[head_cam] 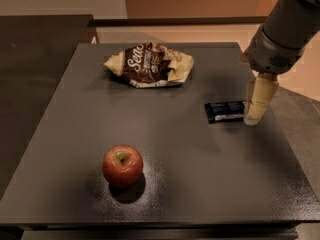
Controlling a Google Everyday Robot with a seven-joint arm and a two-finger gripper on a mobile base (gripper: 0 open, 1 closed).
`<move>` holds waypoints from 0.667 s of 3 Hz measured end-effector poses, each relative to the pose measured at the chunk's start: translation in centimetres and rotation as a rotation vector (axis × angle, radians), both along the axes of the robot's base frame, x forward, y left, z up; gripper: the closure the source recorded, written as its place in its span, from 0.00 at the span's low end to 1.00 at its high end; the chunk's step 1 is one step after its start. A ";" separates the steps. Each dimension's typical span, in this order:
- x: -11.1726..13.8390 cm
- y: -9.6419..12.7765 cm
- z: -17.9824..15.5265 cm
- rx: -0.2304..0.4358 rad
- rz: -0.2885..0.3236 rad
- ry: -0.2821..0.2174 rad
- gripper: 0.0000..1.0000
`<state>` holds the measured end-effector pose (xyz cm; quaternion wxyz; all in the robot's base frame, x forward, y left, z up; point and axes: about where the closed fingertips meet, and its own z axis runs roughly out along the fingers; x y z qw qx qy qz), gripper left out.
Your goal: Pick rxbar blueberry
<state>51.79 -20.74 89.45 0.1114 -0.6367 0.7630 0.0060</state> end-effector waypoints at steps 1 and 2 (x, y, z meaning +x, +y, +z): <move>0.5 -0.9 -2.3 -0.020 -0.001 0.021 0.00; 0.4 -1.2 -4.2 -0.026 0.013 0.042 0.00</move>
Offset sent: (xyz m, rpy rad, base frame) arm 0.0006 -0.0163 -0.0674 -0.0329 0.0775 0.0333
